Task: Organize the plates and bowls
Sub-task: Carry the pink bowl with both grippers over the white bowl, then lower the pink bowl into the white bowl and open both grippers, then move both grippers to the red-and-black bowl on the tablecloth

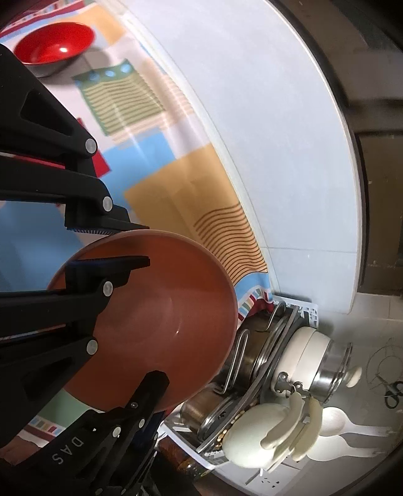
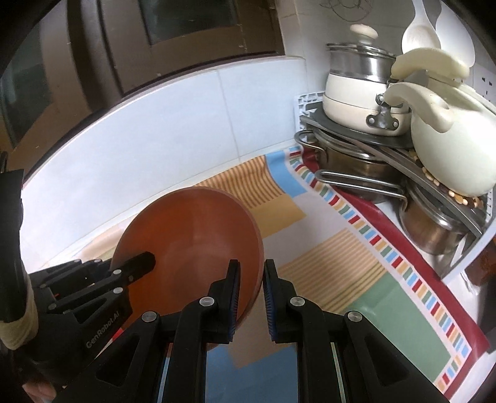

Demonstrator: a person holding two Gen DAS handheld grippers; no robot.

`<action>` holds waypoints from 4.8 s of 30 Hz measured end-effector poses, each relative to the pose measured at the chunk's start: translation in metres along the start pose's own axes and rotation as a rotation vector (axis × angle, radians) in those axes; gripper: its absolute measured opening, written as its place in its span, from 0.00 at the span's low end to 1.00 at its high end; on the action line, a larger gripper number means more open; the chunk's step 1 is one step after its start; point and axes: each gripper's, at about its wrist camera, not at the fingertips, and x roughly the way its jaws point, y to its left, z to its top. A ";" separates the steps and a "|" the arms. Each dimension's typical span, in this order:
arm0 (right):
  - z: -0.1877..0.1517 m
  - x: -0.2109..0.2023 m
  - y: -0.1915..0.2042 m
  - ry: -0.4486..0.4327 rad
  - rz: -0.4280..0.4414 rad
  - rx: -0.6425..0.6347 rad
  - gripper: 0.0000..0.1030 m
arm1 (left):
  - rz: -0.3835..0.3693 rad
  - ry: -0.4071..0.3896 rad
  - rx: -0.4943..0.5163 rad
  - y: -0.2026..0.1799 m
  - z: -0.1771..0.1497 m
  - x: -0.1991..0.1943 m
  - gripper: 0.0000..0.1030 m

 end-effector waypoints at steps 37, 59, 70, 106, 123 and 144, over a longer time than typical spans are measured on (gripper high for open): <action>-0.093 -0.081 0.052 0.137 0.121 -0.214 0.16 | -0.015 0.060 -0.174 0.026 -0.142 -0.105 0.16; -0.134 -0.057 0.046 0.314 0.142 -0.225 0.16 | -0.009 0.190 -0.210 0.023 -0.181 -0.083 0.16; -0.143 -0.049 0.043 0.347 0.133 -0.221 0.16 | -0.015 0.221 -0.211 0.022 -0.187 -0.075 0.16; -0.141 -0.079 0.075 0.200 0.112 -0.327 0.40 | 0.012 0.080 -0.230 0.059 -0.189 -0.126 0.52; -0.134 -0.096 0.171 0.095 0.209 -0.279 0.41 | 0.151 -0.035 -0.227 0.153 -0.191 -0.196 0.62; -0.110 -0.071 0.271 0.022 0.143 -0.194 0.50 | 0.244 -0.043 -0.157 0.267 -0.171 -0.182 0.62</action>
